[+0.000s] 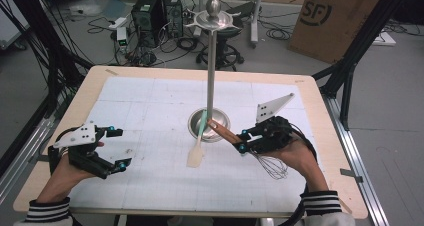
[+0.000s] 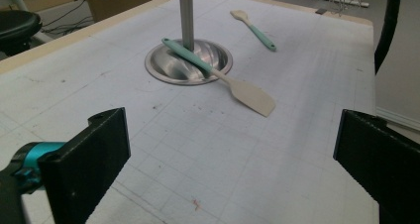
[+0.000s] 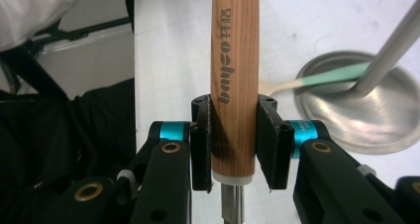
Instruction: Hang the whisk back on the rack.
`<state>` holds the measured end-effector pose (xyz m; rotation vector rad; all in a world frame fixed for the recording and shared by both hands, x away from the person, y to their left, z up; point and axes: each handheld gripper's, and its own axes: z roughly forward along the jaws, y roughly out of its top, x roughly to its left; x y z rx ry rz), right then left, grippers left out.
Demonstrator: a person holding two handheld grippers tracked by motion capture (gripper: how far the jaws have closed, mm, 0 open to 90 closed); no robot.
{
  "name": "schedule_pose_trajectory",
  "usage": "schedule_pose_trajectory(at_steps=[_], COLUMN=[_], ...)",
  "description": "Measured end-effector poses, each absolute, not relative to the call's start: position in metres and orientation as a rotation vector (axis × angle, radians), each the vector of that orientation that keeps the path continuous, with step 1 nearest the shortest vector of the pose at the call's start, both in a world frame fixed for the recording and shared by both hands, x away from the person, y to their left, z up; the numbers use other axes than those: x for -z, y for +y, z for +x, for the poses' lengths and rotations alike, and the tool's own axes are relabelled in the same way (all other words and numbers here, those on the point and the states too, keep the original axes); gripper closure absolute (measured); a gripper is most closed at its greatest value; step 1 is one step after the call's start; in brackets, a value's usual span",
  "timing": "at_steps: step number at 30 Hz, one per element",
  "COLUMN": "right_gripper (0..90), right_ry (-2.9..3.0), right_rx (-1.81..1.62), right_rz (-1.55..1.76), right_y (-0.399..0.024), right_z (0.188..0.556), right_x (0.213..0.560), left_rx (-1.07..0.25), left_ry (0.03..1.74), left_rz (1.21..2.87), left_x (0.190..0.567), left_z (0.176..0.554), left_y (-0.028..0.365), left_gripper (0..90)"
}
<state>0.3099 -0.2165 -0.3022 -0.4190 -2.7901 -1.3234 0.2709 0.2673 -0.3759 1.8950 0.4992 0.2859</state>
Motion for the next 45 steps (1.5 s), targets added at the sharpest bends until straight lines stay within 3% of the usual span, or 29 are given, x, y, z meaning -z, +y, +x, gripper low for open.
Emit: schedule_pose_trajectory(at_steps=[21,45], right_gripper=[70.5,70.5], right_ry=[-2.741,-2.715], right_rx=[1.531,1.641], right_rz=[-0.468,-0.507], right_y=[-0.249,-0.282], right_z=[0.315,0.352], right_x=[0.252,0.201], left_rx=[-0.283,-0.280], left_ry=[0.498,0.500], left_rz=[1.895,1.896], left_x=[0.376,0.375], left_z=[0.271,0.270], left_y=[0.267,0.265], left_gripper=[1.7,1.7])
